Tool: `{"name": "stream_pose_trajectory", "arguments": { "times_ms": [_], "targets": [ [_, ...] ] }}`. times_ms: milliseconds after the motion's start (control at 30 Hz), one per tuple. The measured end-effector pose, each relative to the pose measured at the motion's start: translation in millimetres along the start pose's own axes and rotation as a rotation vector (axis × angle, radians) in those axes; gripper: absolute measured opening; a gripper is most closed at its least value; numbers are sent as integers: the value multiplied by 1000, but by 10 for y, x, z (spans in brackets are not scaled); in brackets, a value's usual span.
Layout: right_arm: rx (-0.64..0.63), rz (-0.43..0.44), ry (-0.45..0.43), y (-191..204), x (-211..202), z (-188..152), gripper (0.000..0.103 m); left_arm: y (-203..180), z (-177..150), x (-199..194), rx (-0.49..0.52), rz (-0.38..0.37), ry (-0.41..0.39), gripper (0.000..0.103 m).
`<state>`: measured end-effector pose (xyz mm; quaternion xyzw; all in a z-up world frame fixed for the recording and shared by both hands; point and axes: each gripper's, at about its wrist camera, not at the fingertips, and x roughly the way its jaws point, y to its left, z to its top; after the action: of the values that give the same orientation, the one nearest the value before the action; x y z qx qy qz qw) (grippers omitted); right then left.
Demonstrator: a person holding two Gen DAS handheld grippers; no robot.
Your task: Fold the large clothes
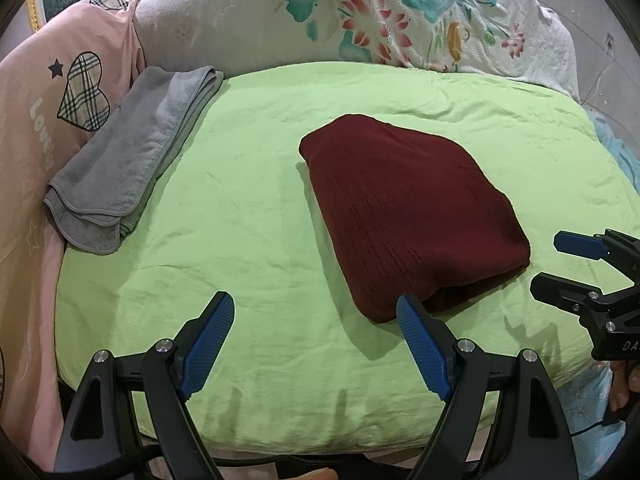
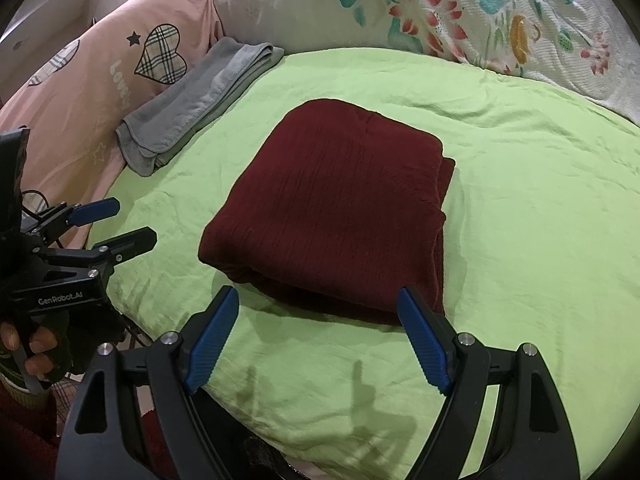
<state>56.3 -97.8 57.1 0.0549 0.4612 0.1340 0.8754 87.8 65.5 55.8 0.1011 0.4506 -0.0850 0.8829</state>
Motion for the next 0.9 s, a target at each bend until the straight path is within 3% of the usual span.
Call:
{"name": "stream_pose_trajectory", "arguments": {
  "times_ms": [900],
  "targets": [
    [-5,0,2,115,22,-32,82,12,-32,-72,-13,6,-17,84]
  ]
}}
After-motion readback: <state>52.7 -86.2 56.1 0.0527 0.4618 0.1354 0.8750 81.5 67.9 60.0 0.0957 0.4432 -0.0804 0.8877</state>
